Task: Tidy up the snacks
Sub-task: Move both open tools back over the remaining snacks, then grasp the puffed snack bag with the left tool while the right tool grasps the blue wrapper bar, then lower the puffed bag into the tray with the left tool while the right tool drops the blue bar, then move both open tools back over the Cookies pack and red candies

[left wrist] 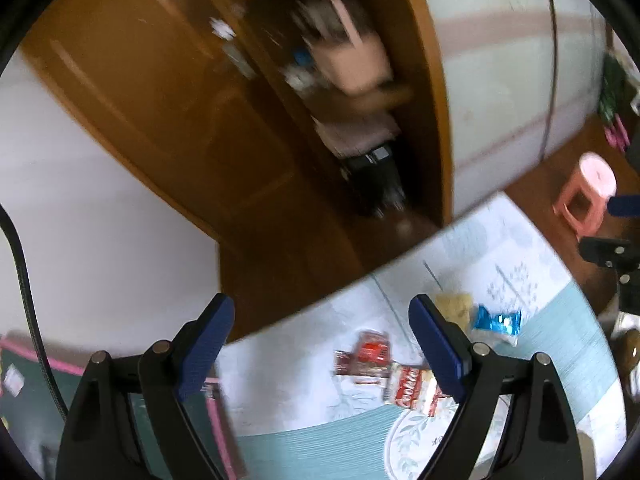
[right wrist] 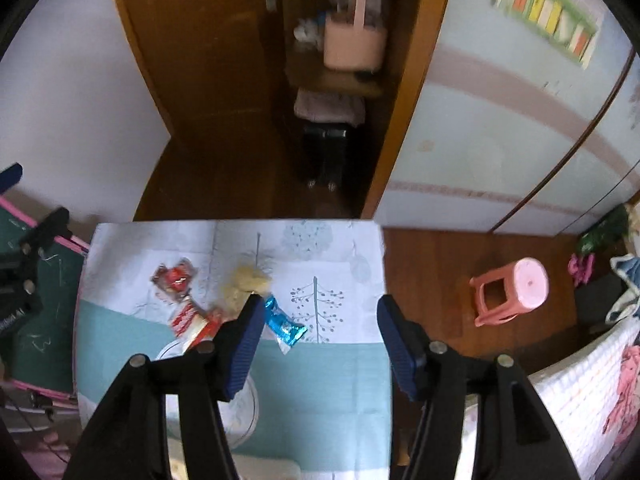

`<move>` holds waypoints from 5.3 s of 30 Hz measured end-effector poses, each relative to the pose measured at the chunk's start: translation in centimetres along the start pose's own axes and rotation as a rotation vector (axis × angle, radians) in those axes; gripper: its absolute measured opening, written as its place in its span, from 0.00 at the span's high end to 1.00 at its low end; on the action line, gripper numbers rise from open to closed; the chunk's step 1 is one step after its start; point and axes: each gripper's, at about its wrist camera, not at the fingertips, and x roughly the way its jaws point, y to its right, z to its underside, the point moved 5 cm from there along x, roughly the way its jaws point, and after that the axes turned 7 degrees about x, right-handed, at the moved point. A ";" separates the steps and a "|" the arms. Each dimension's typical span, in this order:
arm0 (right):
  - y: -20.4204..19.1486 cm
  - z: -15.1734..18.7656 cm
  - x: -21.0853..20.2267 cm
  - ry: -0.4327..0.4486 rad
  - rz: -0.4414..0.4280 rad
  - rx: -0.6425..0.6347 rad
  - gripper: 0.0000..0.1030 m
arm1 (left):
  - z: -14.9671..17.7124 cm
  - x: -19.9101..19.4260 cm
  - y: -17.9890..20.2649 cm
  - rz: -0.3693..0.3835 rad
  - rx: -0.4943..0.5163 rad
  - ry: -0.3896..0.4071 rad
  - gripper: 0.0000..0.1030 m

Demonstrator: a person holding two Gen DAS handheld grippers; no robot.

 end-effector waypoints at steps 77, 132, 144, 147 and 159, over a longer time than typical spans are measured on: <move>-5.3 18.1 -13.2 0.155 -0.266 -0.038 0.65 | 15.7 -19.5 5.4 0.260 -0.147 0.116 0.58; -7.2 39.2 -6.3 0.002 -0.218 0.141 0.45 | 37.7 -12.6 17.3 0.326 -0.292 -0.052 0.24; -8.0 39.3 -6.4 0.006 -0.228 0.109 0.39 | 37.1 -13.8 18.2 0.298 -0.227 -0.008 0.23; -8.0 39.2 -6.4 0.008 -0.228 0.108 0.39 | 37.2 -13.7 18.1 0.298 -0.234 -0.010 0.23; -7.6 33.8 -8.0 0.061 -0.220 0.075 0.39 | 33.0 -14.3 11.4 0.219 -0.277 0.070 0.23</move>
